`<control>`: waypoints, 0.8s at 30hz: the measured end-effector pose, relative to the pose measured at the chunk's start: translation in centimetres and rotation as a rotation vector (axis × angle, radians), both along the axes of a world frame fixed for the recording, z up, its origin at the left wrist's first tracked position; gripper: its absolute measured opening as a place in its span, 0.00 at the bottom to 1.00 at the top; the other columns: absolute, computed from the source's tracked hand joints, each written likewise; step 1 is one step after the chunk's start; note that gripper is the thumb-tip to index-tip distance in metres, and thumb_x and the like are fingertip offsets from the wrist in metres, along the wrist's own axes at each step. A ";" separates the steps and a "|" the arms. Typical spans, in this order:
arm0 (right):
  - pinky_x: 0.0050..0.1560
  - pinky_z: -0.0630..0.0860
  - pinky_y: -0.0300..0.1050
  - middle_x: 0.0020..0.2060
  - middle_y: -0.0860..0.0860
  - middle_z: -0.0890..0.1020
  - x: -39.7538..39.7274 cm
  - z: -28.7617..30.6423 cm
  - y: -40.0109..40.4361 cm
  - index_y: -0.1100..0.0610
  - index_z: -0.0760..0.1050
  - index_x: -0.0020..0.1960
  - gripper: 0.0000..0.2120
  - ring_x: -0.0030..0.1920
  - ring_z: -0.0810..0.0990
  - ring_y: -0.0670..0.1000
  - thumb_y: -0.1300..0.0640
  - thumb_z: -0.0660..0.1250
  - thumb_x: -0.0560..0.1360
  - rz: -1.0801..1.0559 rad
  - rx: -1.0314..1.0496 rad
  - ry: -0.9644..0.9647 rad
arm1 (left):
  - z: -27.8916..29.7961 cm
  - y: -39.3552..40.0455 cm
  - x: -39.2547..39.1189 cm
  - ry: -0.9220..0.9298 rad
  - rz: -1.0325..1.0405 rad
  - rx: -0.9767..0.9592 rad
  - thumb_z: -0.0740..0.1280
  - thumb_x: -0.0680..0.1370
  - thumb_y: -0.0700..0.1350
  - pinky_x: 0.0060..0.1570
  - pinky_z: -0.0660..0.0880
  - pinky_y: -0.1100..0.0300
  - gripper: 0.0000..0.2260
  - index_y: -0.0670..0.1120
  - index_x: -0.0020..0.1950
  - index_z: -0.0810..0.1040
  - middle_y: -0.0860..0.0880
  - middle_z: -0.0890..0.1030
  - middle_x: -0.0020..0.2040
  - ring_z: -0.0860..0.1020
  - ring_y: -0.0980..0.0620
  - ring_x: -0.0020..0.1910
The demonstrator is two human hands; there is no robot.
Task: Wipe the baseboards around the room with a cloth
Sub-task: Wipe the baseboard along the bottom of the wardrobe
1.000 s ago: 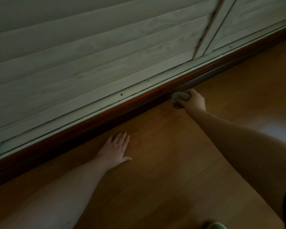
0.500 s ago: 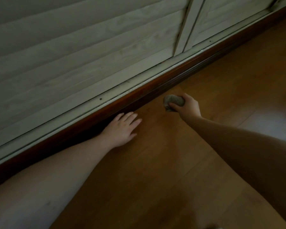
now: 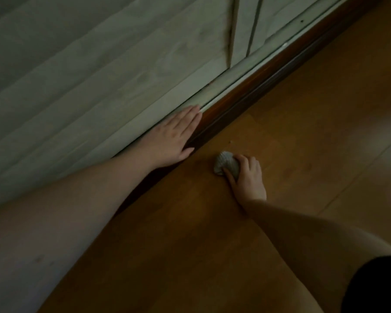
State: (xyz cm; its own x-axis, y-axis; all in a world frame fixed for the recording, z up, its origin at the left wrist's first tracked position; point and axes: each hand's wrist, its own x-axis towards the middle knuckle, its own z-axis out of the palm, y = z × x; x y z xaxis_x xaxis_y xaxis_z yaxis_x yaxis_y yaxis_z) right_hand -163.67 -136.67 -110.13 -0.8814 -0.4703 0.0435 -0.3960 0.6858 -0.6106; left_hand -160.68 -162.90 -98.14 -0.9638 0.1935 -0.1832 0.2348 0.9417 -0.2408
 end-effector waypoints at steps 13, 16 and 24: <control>0.59 0.74 0.57 0.57 0.60 0.75 -0.1 1.1 0.0 0.58 0.69 0.66 0.23 0.57 0.74 0.61 0.45 0.64 0.78 0.052 0.008 -0.028 | 0.5 0.1 -0.1 -0.025 0.043 0.171 0.50 0.82 0.61 0.78 0.48 0.51 0.36 0.40 0.81 0.44 0.41 0.47 0.82 0.46 0.46 0.81; 0.61 0.72 0.56 0.58 0.59 0.75 -0.2 1.4 0.0 0.58 0.67 0.67 0.25 0.58 0.73 0.59 0.41 0.62 0.78 0.055 0.021 -0.008 | 0.6 -0.1 -0.3 -0.034 0.005 0.193 0.49 0.82 0.60 0.78 0.48 0.50 0.35 0.40 0.80 0.42 0.40 0.46 0.81 0.46 0.46 0.81; 0.57 0.67 0.45 0.55 0.53 0.74 -0.5 6.5 -1.5 0.56 0.73 0.65 0.22 0.56 0.72 0.54 0.48 0.71 0.75 -0.036 0.116 -0.269 | 0.9 -0.3 -0.4 -0.090 0.014 0.202 0.44 0.82 0.59 0.79 0.45 0.50 0.34 0.39 0.80 0.39 0.40 0.41 0.81 0.40 0.46 0.80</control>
